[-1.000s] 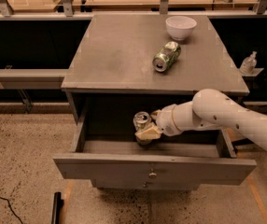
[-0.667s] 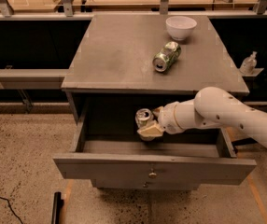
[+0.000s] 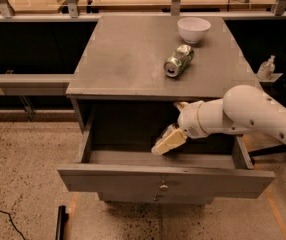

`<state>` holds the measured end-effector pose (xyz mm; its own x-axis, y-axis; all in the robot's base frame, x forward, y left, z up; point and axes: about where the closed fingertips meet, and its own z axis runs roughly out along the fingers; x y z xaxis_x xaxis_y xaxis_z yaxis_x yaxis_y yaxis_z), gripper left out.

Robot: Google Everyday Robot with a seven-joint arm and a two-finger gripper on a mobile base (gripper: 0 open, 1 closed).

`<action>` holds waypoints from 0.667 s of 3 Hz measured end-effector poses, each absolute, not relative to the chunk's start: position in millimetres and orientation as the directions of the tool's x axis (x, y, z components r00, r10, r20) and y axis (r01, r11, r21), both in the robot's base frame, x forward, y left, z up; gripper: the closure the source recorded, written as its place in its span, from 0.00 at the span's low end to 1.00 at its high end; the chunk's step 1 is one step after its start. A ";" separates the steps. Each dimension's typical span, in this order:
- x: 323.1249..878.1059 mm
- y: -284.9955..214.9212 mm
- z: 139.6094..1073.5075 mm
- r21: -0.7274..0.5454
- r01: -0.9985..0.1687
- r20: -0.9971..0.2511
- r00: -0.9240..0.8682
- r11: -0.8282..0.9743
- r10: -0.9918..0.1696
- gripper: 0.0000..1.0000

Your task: Place 7up can into top drawer

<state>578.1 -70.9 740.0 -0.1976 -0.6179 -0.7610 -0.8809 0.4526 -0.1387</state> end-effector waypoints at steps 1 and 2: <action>568.5 -81.6 773.6 -0.136 -0.858 -0.769 -0.223 0.495 -0.599 0.13; 568.5 -81.6 773.6 -0.136 -0.858 -0.769 -0.223 0.495 -0.599 0.37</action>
Offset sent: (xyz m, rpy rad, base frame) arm -0.0161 -0.0224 0.1600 0.0057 -0.0612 -0.1740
